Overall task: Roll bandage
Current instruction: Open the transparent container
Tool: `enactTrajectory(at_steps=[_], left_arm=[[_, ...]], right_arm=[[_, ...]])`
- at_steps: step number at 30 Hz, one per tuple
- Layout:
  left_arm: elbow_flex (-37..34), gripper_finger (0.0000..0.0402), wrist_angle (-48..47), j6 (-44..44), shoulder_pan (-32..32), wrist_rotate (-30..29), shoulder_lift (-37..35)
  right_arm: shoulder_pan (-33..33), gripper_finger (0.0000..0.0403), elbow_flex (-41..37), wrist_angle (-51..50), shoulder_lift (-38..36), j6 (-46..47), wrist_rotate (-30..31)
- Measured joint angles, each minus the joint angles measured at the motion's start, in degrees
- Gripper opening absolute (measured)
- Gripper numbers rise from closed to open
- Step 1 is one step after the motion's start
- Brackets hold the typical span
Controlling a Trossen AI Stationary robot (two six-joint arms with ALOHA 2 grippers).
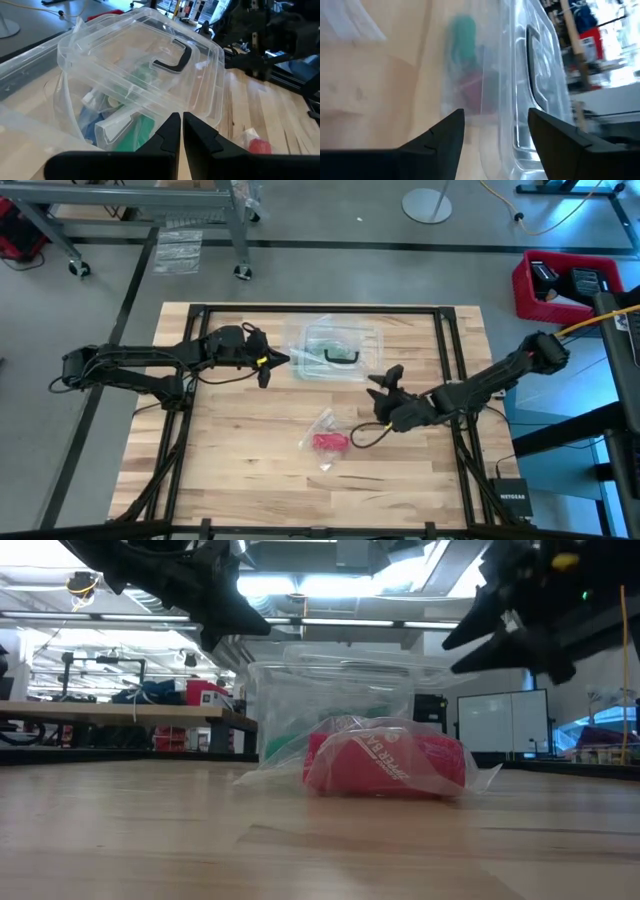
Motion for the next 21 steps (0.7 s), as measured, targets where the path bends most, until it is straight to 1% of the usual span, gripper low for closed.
enactTrajectory(at_steps=[4,7,11,17,19,21], left_arm=[[0.0,0.0012,-0.3,-0.5,0.0,0.0,0.0],[0.0,0.0012,-0.4,-0.5,0.0,0.0,0.0],[0.0,0.0012,-0.2,-0.5,0.0,0.0,0.0],[0.0,0.0012,-0.3,-0.9,-0.3,0.0,0.0],[0.0,0.0012,-0.4,-0.9,-0.7,0.0,0.0],[0.0,0.0012,-0.5,-0.8,-1.1,0.0,0.0]], right_arm=[[0.1,0.0223,0.0,3.0,5.2,-5.3,6.7],[0.0,0.0223,0.1,5.2,7.8,-6.7,8.7],[-2.1,0.0223,0.1,8.6,10.5,-6.8,15.2],[-5.7,0.0217,0.1,11.4,11.6,-6.7,14.1],[-6.1,0.0195,0.1,13.0,11.6,-6.7,14.2],[-6.0,0.0156,0.5,13.1,11.6,-6.8,14.4]])
